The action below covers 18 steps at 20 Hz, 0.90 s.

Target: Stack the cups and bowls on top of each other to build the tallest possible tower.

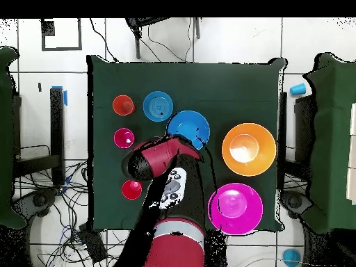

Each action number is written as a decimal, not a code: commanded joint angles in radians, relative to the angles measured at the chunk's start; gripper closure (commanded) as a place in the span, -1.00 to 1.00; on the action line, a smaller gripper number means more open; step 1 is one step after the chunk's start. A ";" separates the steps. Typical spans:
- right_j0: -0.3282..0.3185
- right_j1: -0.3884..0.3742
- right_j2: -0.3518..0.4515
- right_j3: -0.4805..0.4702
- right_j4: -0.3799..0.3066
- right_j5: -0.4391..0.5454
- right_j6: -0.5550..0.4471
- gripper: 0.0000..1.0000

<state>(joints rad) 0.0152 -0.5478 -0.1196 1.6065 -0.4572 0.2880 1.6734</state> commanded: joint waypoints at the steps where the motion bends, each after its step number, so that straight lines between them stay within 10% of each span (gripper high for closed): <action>1: 0.022 0.007 0.066 0.042 0.005 -0.033 0.123 1.00; 18: 0.064 0.008 0.051 0.044 0.024 -0.040 0.143 1.00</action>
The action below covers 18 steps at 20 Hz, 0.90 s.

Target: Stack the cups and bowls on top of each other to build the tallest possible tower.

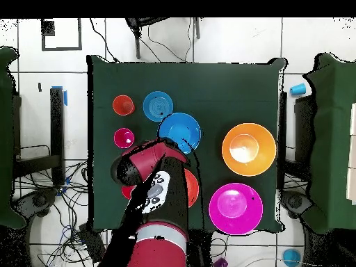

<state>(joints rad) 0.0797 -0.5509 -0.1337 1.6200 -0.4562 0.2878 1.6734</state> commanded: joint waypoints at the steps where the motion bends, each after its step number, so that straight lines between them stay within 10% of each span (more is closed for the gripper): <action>1: -0.007 0.013 0.073 0.036 0.028 -0.040 0.143 1.00; 18: -0.025 0.055 0.081 0.027 0.042 -0.026 0.140 1.00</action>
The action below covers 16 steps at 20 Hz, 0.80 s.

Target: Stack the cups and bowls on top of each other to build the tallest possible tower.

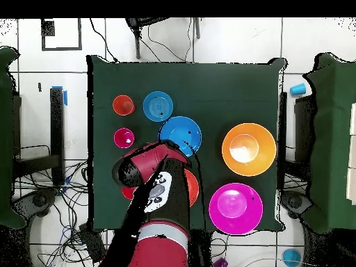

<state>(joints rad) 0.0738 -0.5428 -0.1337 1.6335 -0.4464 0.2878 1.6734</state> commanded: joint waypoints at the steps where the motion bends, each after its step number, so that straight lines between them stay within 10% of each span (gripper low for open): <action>1: -0.019 0.051 0.082 0.013 0.034 -0.035 0.143 1.00; 16: -0.049 0.076 0.119 0.017 0.037 -0.082 0.136 1.00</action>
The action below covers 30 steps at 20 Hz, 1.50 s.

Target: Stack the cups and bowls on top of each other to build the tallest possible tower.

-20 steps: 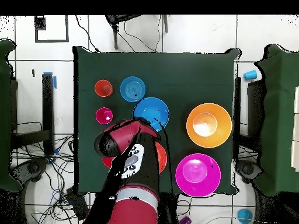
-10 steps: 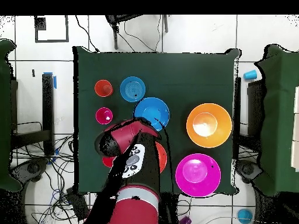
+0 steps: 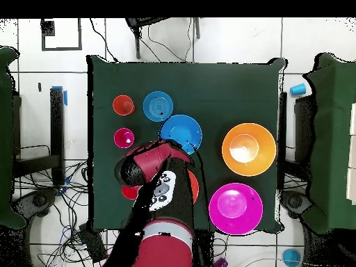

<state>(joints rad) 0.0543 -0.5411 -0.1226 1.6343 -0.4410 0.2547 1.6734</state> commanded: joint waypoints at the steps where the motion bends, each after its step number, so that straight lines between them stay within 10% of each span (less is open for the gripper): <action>1: -0.032 0.073 0.110 0.018 0.033 -0.048 0.136 1.00; 30: -0.040 -0.033 0.156 0.107 0.099 0.037 0.115 1.00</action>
<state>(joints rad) 0.0352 -0.5488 -0.1042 1.6516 -0.3871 0.2491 1.6734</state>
